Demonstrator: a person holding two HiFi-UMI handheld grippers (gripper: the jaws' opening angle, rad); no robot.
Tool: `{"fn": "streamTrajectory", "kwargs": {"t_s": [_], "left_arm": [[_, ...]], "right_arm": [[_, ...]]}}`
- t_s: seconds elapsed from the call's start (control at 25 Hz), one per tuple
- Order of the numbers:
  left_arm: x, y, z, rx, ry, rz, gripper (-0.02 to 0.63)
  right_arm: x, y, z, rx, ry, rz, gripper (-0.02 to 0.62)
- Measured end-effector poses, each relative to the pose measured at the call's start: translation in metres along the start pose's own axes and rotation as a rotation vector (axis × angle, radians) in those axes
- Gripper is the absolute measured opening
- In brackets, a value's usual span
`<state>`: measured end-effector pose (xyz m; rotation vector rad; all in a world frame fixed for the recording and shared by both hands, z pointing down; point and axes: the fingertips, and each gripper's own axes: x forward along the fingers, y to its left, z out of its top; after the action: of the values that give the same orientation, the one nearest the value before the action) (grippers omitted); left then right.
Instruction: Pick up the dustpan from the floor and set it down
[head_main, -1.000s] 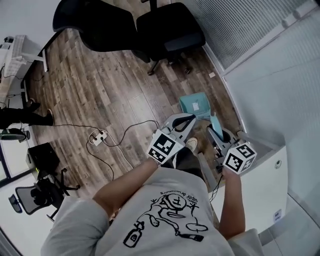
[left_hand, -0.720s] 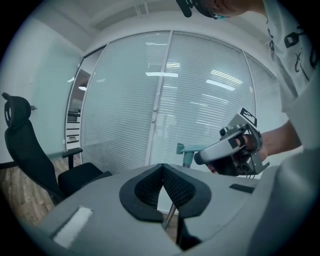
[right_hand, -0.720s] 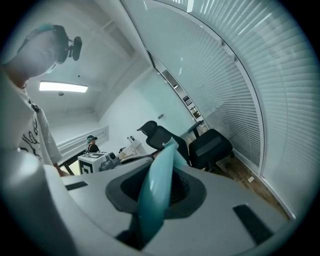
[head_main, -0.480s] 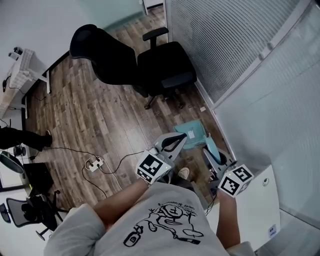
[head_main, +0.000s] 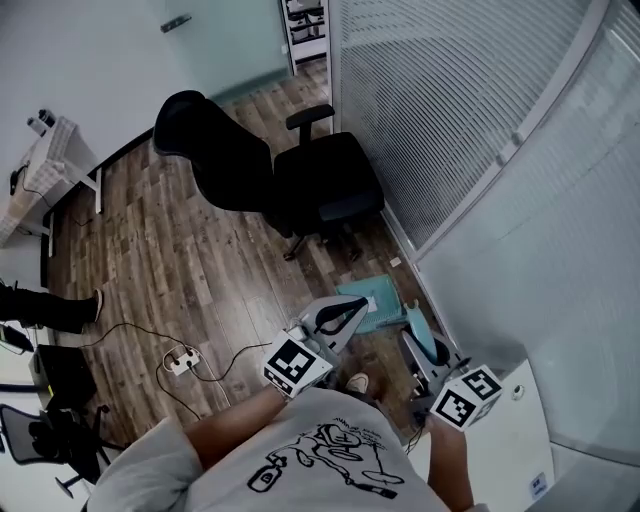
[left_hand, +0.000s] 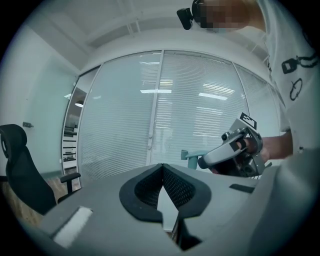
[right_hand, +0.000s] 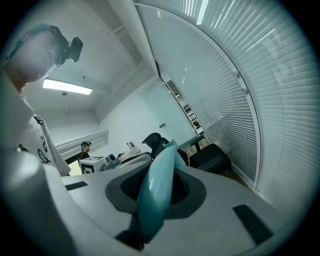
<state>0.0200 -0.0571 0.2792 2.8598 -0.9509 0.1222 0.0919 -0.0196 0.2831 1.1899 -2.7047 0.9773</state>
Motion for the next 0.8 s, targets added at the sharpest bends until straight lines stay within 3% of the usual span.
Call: {"fn": "streamTrajectory", "kwargs": {"t_s": [0.4,0.8], "left_arm": [[0.003,-0.004,0.003,0.001,-0.003,0.0,-0.006],[0.005,-0.003,-0.016,-0.01,0.04,-0.005,-0.006]], "right_arm": [[0.004,0.003,0.009,-0.007,-0.01,0.005,0.049],[0.017,-0.018,-0.011,0.004,0.013,-0.006,0.049]]}}
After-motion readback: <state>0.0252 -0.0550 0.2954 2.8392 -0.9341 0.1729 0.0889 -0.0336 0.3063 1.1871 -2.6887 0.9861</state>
